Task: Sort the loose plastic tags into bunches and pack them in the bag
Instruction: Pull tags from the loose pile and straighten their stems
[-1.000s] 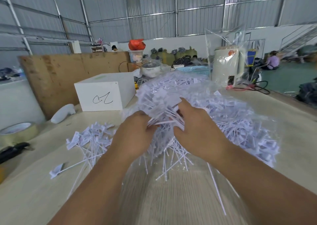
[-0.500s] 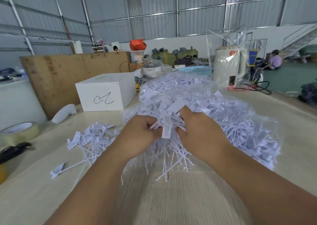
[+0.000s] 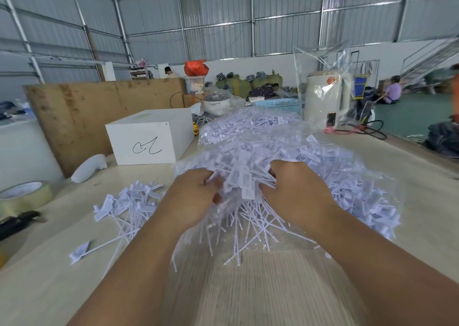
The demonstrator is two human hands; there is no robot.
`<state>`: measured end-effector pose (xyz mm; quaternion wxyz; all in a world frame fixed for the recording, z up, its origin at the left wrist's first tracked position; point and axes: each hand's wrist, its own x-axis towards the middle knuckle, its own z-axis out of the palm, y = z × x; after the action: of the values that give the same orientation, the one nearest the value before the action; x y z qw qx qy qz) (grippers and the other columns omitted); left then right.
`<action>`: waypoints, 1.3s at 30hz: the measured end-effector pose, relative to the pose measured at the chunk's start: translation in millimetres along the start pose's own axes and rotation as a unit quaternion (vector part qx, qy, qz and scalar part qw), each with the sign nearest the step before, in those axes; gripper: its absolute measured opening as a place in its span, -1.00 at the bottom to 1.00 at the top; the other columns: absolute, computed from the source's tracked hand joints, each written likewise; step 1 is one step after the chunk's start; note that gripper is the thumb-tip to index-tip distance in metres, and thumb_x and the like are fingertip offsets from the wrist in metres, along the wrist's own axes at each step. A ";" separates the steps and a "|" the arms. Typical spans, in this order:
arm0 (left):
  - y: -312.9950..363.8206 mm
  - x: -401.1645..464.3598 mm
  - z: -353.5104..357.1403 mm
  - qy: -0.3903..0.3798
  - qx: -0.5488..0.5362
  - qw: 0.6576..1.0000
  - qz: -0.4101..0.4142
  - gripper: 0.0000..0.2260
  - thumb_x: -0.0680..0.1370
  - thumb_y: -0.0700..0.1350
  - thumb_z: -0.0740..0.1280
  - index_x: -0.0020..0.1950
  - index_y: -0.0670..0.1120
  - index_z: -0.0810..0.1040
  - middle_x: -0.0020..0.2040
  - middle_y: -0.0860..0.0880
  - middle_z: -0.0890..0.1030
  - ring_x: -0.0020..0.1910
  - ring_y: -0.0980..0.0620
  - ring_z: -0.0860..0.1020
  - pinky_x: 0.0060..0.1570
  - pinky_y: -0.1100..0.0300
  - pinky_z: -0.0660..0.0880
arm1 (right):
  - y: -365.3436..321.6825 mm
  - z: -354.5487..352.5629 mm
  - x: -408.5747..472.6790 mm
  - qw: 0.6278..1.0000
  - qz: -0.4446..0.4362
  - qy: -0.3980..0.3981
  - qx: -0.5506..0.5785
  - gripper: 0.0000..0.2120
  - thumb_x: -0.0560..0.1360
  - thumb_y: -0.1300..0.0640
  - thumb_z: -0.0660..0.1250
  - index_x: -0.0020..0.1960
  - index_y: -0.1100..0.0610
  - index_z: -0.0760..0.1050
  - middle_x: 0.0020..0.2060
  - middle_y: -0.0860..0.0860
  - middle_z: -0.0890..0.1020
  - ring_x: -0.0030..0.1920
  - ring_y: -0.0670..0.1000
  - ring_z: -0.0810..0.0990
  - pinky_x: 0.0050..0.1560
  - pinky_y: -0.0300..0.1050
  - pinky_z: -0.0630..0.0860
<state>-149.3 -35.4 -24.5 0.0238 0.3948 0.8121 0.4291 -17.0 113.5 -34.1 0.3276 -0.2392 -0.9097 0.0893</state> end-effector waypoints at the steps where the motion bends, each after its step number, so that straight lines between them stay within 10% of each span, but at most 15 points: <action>1: -0.7 0.4 -0.8 0.021 0.012 1.000 0.000 -0.68 0.63 -0.07 0.26 -0.28 -0.20 0.52 -0.44 0.11 0.61 -0.63 0.23 0.36 -0.56 0.36 0.24 | 1.2 -0.7 0.0 1.000 0.004 -0.004 0.011 -0.72 0.47 0.02 0.31 -0.33 0.03 0.29 -0.42 -0.07 0.46 -0.41 -0.06 0.45 -0.46 -0.20 0.22; 16: 3.3 -3.9 2.5 -0.006 -0.038 0.999 0.009 -0.74 0.61 -0.12 0.28 -0.27 -0.05 0.62 -0.35 0.11 0.66 -0.54 0.18 0.40 -0.53 0.39 0.28 | 7.1 0.1 -0.6 0.985 0.016 -0.109 0.132 -0.65 0.45 0.04 0.39 -0.40 0.17 0.36 -0.48 0.01 0.41 -0.45 0.01 0.39 -0.38 -0.14 0.31; 23: -2.0 5.1 -0.4 0.120 -0.003 0.992 -0.031 -0.77 0.58 -0.14 0.29 -0.23 -0.18 0.61 -0.44 0.02 0.54 -0.61 0.18 0.37 -0.58 0.33 0.22 | 7.4 -5.6 1.3 0.979 0.018 -0.109 0.170 -0.66 0.47 0.07 0.41 -0.39 0.15 0.38 -0.51 -0.05 0.39 -0.48 -0.03 0.36 -0.39 -0.15 0.32; 29: -2.0 11.9 -14.4 0.164 -0.316 0.929 -0.103 -0.85 0.60 -0.13 0.28 -0.12 -0.05 0.61 -0.34 0.05 0.66 -0.58 0.10 0.28 -0.49 0.27 0.23 | 13.7 -12.6 8.2 0.965 0.091 -0.058 0.238 -0.75 0.48 0.17 0.39 -0.27 0.30 0.45 -0.37 0.10 0.51 -0.41 0.03 0.49 -0.38 -0.13 0.34; 33: -7.4 12.7 -13.8 0.172 -0.306 0.927 -0.132 -0.86 0.60 -0.15 0.28 -0.12 -0.07 0.59 -0.40 0.00 0.50 -0.52 0.06 0.29 -0.49 0.26 0.22 | 17.3 -17.4 9.2 0.950 0.148 -0.024 0.274 -0.70 0.51 0.16 0.38 -0.19 0.40 0.44 -0.30 0.22 0.55 -0.56 -0.10 0.42 -0.51 -0.25 0.29; 39: 6.0 4.9 -5.2 0.034 -0.452 0.881 -0.136 -0.71 0.57 0.11 0.32 0.04 -0.13 0.56 -0.48 0.04 0.29 -0.59 0.12 0.17 -0.63 0.34 0.15 | 0.8 -19.0 -0.6 0.979 0.054 -0.026 0.197 -0.64 0.51 0.07 0.39 -0.36 0.20 0.37 -0.44 0.01 0.40 -0.48 -0.01 0.32 -0.43 -0.17 0.25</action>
<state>-150.9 -33.8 -15.5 0.2299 0.2125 0.5761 0.7550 -4.1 114.0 -20.1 0.3390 -0.2160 -0.8683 0.2907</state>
